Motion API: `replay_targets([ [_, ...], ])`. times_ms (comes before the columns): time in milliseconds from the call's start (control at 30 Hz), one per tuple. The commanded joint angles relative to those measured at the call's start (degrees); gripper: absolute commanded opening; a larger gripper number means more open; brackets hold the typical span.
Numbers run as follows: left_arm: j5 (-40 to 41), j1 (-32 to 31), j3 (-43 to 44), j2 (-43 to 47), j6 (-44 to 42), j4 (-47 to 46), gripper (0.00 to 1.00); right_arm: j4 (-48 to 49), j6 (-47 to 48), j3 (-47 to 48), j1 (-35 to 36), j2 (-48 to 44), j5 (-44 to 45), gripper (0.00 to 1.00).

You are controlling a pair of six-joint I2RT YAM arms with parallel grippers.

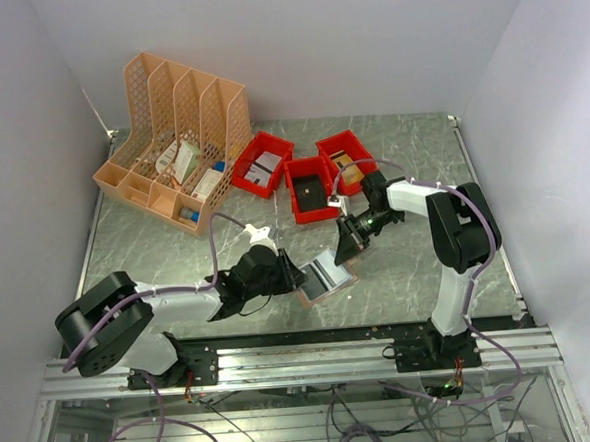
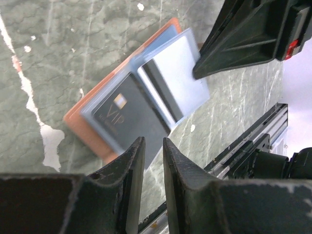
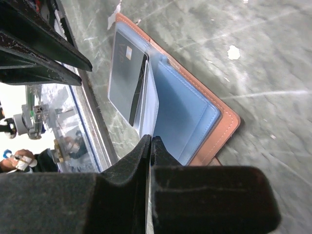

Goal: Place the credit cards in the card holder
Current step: Turn over the card slot in the card holder.

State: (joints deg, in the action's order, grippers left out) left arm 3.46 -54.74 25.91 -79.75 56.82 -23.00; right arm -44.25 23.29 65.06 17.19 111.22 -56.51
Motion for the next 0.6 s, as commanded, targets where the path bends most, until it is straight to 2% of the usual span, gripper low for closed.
replay_targets([
  [0,2.2,0.3,-0.8,1.0,-0.7,1.5,0.33,0.4,0.2,1.2,-3.5,-2.9,1.8,0.00],
  [167,2.1,1.0,1.0,-2.3,-1.2,1.9,0.30,0.4,0.7,0.8,-5.1,-4.1,1.3,0.00],
  [333,-0.7,2.3,3.1,-6.2,-1.8,-1.9,0.29,-1.0,1.6,1.2,-5.0,-2.1,-2.6,0.00],
  [567,-3.6,3.6,5.5,-10.0,-2.2,-5.3,0.30,-1.5,1.7,1.0,-3.8,-1.0,-7.3,0.17],
])
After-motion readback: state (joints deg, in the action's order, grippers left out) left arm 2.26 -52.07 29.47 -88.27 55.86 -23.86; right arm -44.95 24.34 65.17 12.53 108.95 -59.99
